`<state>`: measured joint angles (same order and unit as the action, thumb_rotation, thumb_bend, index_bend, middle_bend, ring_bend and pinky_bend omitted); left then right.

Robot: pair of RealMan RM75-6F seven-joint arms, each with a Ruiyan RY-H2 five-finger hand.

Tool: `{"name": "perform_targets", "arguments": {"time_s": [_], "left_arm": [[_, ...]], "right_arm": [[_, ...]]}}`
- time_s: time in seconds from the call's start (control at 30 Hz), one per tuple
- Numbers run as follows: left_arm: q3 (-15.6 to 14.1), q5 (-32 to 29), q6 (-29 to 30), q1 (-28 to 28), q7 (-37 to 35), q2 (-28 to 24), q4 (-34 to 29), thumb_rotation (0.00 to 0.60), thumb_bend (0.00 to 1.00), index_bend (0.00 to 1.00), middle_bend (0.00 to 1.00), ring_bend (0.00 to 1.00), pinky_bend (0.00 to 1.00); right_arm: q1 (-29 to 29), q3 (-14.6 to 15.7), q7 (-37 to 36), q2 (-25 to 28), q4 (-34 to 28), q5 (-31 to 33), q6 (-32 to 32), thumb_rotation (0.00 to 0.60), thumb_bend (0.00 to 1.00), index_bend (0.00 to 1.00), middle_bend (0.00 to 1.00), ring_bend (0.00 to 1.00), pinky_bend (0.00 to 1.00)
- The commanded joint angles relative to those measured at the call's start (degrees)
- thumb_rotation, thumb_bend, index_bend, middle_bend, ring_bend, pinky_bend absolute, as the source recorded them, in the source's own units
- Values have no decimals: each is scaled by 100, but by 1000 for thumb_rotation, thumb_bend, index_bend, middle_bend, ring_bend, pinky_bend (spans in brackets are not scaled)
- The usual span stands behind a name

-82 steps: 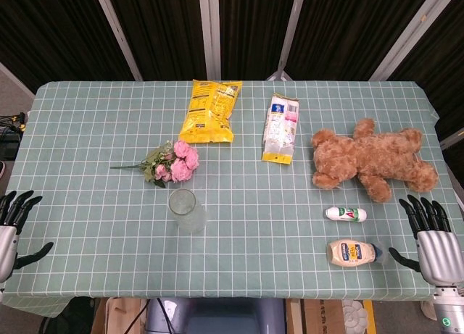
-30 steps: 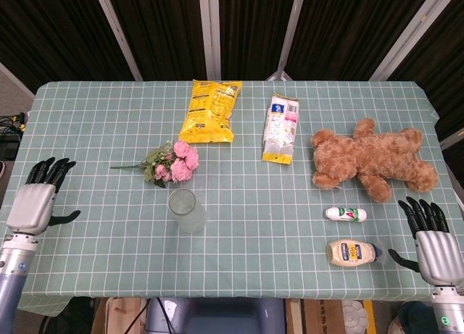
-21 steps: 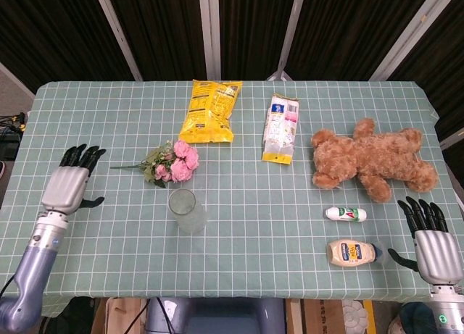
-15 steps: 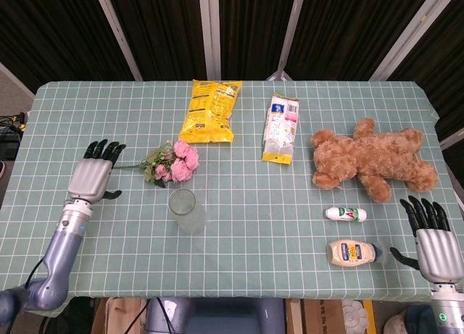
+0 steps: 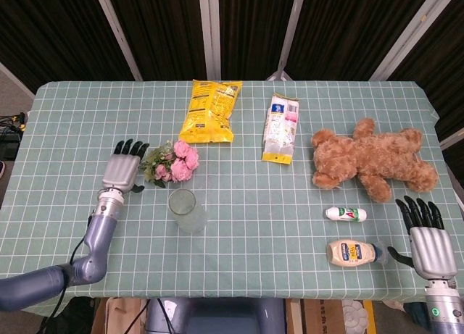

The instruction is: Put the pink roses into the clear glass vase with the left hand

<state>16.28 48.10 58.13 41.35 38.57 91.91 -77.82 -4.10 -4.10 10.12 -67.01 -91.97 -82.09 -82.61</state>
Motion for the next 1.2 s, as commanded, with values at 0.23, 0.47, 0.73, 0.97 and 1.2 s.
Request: {"name": "perform_targets", "arguments": {"time_s": [0.23,0.47,0.73,0.97,1.2], "left_arm": [[-7,320,2,346,-405,691,660,600,166,110,72,0,16],[19,292,124,499,-277,1000,916,600,167,121,89,0,120],[91,7,227,659,189,1156,990,600,182,141,134,14,159],[102,-100,261,791,371,1433,1413,600,282,194,226,105,259],[42,54,388,882,409,1766,2006,600,385,265,333,206,364]], "right_arm": [[9,6,78,-29,-8,-11,-51,600,169,123,94,10,0],[6,12,49,-17,3,8,-27,600,169,124,94,10,0],[1,28,-1,-8,-8,0,-5,600,170,123,94,10,0],[3,30,-24,-15,-19,14,1,600,169,123,94,10,0],[8,27,-13,-31,-15,38,-4,600,169,123,94,10,0]]}}
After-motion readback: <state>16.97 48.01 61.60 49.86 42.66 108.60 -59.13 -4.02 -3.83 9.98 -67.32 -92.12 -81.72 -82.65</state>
